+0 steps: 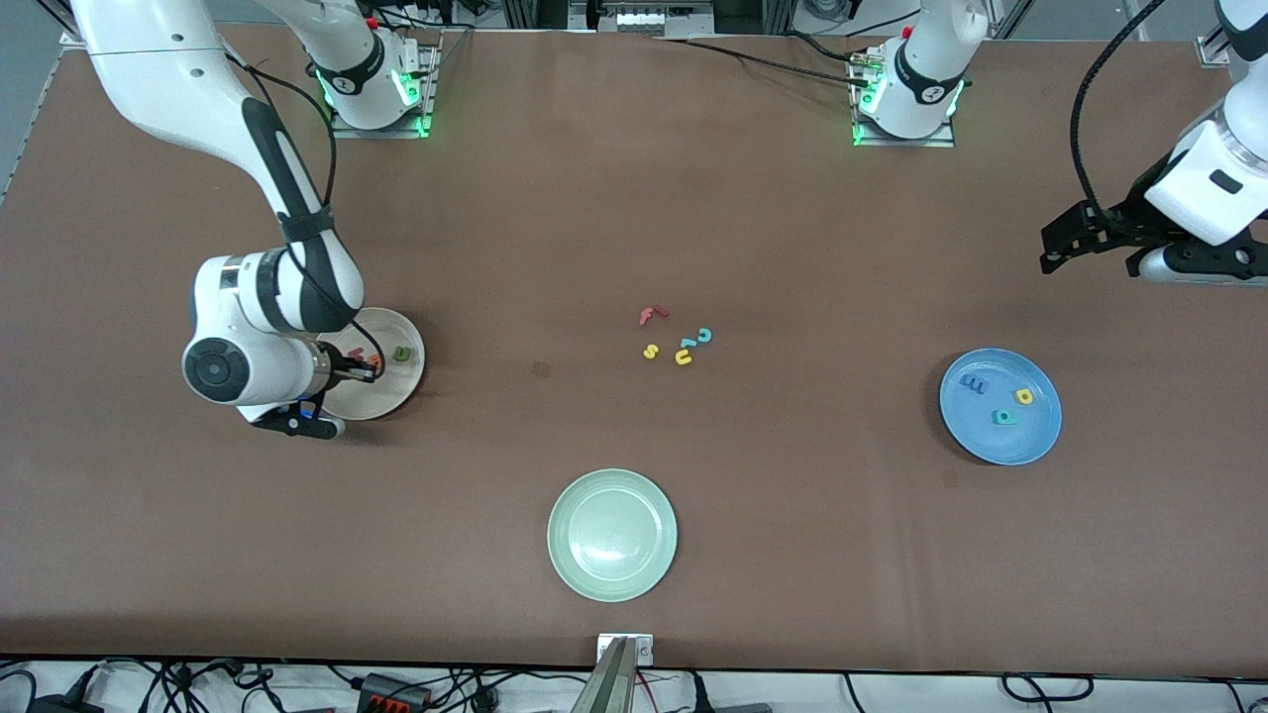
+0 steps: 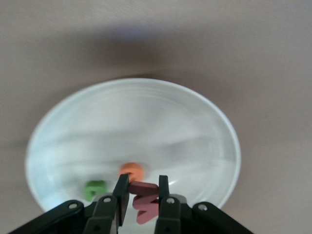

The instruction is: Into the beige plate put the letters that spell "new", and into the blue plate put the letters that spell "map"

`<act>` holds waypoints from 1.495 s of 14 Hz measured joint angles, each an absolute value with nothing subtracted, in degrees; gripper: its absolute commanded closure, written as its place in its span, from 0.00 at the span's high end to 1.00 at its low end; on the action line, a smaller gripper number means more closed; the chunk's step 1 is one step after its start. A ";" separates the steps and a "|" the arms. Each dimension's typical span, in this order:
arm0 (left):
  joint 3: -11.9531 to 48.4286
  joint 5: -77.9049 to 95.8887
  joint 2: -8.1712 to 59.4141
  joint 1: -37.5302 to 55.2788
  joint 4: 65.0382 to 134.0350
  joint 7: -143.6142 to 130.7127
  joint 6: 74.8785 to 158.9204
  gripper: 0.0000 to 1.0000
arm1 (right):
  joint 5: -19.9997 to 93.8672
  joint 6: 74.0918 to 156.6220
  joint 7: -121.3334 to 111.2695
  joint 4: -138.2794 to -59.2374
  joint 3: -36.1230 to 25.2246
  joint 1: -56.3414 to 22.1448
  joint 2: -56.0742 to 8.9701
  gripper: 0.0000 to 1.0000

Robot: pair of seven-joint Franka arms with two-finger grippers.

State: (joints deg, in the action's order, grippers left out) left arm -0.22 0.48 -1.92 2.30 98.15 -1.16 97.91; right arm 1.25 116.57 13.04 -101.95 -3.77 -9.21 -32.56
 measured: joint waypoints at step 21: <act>-1.05 0.46 -1.89 2.31 98.34 3.71 97.60 1.00 | 1.27 99.25 8.53 -90.31 -3.60 -6.68 -14.74 1.00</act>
State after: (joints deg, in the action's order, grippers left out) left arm -1.05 0.46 -1.89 2.31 98.34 3.71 97.60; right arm 1.27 99.25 8.53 -90.31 -3.60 -6.68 -14.74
